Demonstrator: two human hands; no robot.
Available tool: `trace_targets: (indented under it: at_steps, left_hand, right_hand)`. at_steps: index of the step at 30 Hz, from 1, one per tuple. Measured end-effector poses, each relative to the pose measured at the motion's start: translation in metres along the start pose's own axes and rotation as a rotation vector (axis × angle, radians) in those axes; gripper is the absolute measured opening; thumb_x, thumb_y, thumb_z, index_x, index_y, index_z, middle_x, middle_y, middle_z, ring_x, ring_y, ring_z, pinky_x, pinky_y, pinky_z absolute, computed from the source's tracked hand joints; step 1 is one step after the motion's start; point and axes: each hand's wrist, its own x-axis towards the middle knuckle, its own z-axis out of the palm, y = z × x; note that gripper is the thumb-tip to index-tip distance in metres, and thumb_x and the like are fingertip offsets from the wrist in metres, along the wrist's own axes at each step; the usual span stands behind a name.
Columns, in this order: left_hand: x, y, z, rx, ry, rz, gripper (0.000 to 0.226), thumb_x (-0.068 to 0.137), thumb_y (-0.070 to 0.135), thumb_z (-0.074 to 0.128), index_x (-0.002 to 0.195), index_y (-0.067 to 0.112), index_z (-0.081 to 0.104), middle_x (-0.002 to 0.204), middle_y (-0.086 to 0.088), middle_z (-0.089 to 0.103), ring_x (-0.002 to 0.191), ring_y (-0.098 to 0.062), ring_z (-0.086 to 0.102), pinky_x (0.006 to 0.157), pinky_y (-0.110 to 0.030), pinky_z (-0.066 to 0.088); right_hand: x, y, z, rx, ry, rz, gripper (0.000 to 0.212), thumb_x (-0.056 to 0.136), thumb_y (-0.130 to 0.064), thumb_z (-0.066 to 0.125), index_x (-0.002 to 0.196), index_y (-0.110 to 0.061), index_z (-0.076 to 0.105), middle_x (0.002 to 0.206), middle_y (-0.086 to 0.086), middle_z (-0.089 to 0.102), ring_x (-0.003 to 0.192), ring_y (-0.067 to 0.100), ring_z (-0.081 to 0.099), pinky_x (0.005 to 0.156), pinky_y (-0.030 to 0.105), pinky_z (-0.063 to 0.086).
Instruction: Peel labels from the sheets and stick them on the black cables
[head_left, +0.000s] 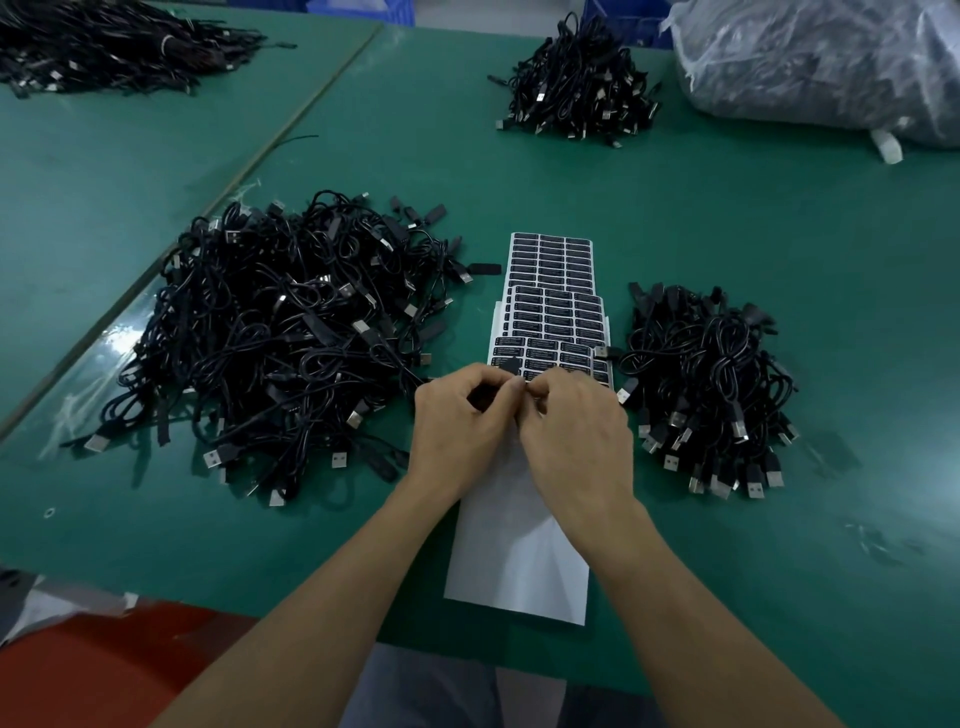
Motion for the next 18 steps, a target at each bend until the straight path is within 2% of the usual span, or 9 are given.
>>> trace_targets:
  at_steps: [3, 5, 8, 10, 12, 14, 16, 18]
  left_hand:
    - [-0.001, 0.001, 0.0, -0.035, 0.004, -0.003, 0.01, 0.092, 0.019, 0.07, 0.085, 0.019, 0.078, 0.073, 0.018, 0.071, 0.07, 0.001, 0.068, 0.066, -0.011, 0.048]
    - [-0.001, 0.0, 0.0, -0.086, 0.008, -0.045, 0.015, 0.093, 0.023, 0.063, 0.085, 0.024, 0.076, 0.073, 0.015, 0.072, 0.068, -0.002, 0.068, 0.065, -0.018, 0.052]
    - [-0.002, -0.003, -0.001, -0.1, -0.004, -0.043, 0.02, 0.094, 0.018, 0.056, 0.096, 0.023, 0.075, 0.081, 0.014, 0.073, 0.074, -0.006, 0.069, 0.07, -0.026, 0.056]
    - [-0.003, -0.005, -0.001, -0.109, -0.024, -0.007, 0.022, 0.095, 0.01, 0.055, 0.103, 0.022, 0.073, 0.086, 0.013, 0.073, 0.076, -0.007, 0.07, 0.073, -0.026, 0.057]
    - [-0.004, -0.005, -0.002, -0.149, -0.036, 0.012, 0.024, 0.097, 0.005, 0.056, 0.106, 0.024, 0.068, 0.085, 0.008, 0.073, 0.076, -0.008, 0.071, 0.073, -0.024, 0.058]
    - [-0.004, -0.004, -0.003, -0.175, -0.044, 0.015, 0.023, 0.097, 0.004, 0.057, 0.108, 0.024, 0.062, 0.085, 0.007, 0.074, 0.076, -0.008, 0.072, 0.072, -0.019, 0.055]
    - [-0.003, -0.004, -0.003, -0.178, -0.058, 0.007, 0.023, 0.096, 0.007, 0.059, 0.109, 0.025, 0.055, 0.084, 0.01, 0.075, 0.077, -0.007, 0.073, 0.07, -0.016, 0.053]
    - [-0.003, -0.002, -0.004, -0.2, -0.075, -0.008, 0.027, 0.096, 0.009, 0.06, 0.108, 0.031, 0.05, 0.084, 0.01, 0.077, 0.078, -0.009, 0.074, 0.07, -0.02, 0.054]
  right_hand:
    - [0.0, 0.0, 0.0, 0.02, 0.029, -0.016, 0.023, 0.1, -0.031, 0.052, 0.097, -0.016, 0.069, 0.099, 0.002, 0.067, 0.094, 0.025, 0.06, 0.075, 0.037, 0.046]
    - [0.001, 0.003, -0.002, 0.123, 0.06, -0.015, 0.017, 0.097, -0.027, 0.058, 0.09, -0.016, 0.071, 0.09, -0.001, 0.069, 0.087, 0.021, 0.062, 0.076, 0.036, 0.049]
    - [0.005, 0.008, -0.004, 0.51, 0.105, 0.103, 0.01, 0.089, -0.022, 0.07, 0.079, -0.022, 0.071, 0.072, -0.012, 0.068, 0.07, 0.004, 0.062, 0.07, 0.021, 0.048]
    - [0.008, 0.01, -0.004, 0.833, 0.116, 0.245, 0.012, 0.087, -0.021, 0.075, 0.077, -0.025, 0.069, 0.066, -0.014, 0.066, 0.063, 0.0, 0.058, 0.066, 0.017, 0.046]
    - [0.011, 0.009, -0.001, 1.096, 0.1, 0.362, 0.011, 0.088, -0.017, 0.075, 0.081, -0.023, 0.069, 0.066, -0.011, 0.066, 0.065, 0.004, 0.059, 0.063, 0.021, 0.048]
    - [0.014, 0.01, 0.001, 1.248, 0.079, 0.407, 0.008, 0.089, -0.013, 0.073, 0.085, -0.017, 0.069, 0.068, -0.008, 0.068, 0.068, 0.006, 0.063, 0.059, 0.02, 0.051]
    - [0.017, 0.01, 0.003, 1.307, 0.031, 0.398, 0.004, 0.09, -0.01, 0.073, 0.088, -0.012, 0.069, 0.072, -0.005, 0.07, 0.072, 0.008, 0.065, 0.062, 0.02, 0.053]
    - [0.017, 0.012, 0.005, 1.302, -0.05, 0.363, 0.006, 0.091, -0.01, 0.071, 0.085, -0.011, 0.071, 0.075, -0.001, 0.07, 0.075, 0.01, 0.066, 0.07, 0.023, 0.055]
